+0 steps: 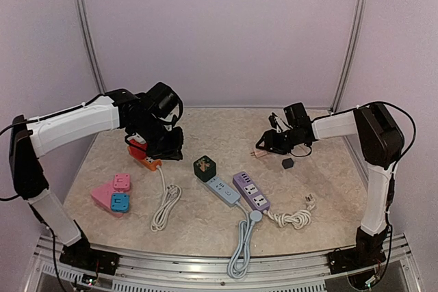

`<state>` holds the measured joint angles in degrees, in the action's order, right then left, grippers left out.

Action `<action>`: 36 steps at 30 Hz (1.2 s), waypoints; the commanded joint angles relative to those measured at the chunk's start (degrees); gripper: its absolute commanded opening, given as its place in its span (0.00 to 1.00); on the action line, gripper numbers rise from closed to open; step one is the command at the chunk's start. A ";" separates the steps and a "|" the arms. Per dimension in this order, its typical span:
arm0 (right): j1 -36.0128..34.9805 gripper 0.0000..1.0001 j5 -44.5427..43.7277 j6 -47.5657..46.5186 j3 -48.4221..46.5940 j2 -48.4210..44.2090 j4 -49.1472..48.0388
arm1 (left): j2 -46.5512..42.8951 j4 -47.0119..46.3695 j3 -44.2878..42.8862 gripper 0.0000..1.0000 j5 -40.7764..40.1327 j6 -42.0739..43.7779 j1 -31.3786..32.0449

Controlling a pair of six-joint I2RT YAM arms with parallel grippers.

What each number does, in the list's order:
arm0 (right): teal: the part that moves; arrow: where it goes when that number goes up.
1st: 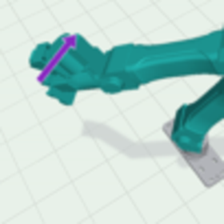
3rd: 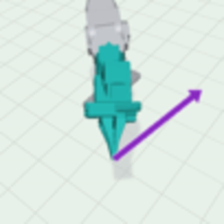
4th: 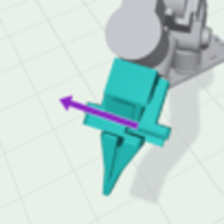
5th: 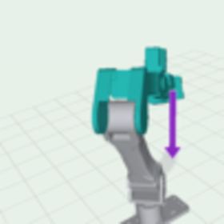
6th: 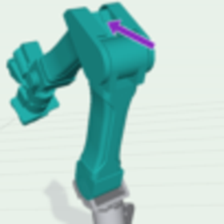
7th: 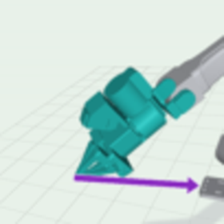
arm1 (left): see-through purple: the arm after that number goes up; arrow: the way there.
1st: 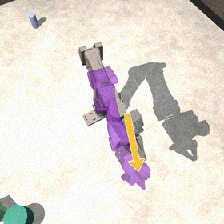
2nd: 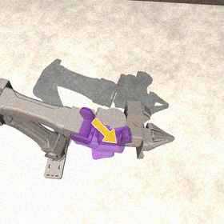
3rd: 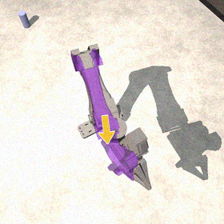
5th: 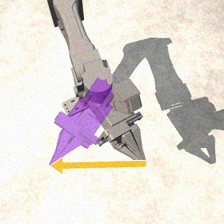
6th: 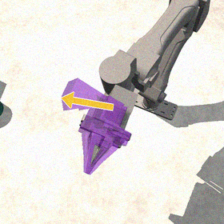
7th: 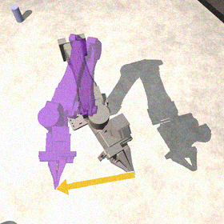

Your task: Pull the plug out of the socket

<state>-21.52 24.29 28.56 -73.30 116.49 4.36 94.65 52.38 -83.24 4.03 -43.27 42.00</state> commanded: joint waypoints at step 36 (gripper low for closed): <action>-31.70 0.94 -35.58 -8.41 -16.60 -3.21 23.83 | -1.00 -7.33 8.85 0.09 3.65 1.14 -5.17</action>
<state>-51.68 -8.32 19.31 -90.32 111.96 24.25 94.32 46.52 -73.34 7.38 -43.27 36.67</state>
